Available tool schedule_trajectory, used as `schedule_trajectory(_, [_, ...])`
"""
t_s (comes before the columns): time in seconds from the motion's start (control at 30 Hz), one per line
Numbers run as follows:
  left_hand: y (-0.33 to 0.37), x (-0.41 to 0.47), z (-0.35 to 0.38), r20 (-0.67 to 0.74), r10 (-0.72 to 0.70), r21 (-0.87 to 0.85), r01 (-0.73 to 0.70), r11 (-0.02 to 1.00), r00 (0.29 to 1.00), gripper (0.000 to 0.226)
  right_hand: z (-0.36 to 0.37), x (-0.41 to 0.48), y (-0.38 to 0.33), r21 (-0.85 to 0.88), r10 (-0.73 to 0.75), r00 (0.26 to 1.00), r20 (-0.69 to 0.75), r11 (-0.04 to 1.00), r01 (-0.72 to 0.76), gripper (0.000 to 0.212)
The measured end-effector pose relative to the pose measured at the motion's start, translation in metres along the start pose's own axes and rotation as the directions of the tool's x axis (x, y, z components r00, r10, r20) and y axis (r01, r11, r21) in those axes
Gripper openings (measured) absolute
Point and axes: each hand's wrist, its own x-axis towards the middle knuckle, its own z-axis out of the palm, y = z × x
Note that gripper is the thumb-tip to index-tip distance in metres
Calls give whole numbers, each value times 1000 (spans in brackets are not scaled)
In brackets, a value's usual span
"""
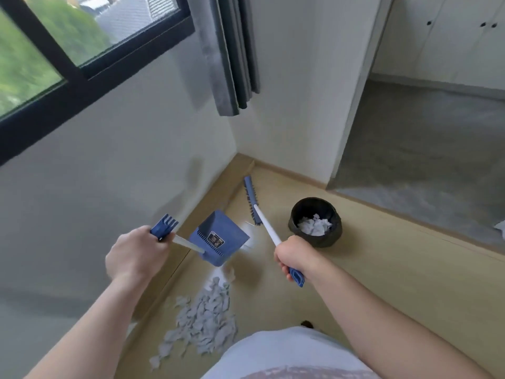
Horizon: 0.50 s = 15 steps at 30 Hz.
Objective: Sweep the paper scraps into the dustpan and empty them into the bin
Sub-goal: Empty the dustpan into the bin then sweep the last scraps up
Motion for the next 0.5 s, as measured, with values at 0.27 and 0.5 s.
schedule_trajectory(0.27, [-139, -69, 15, 157, -251, 30, 249, 968, 955, 40, 96, -8, 22, -241, -14, 995, 101, 970, 38, 27])
schedule_trajectory(0.5, [-252, -159, 35, 300, -462, 67, 464, 883, 835, 36, 188, -13, 79, -547, 151, 986, 69, 833, -89, 15])
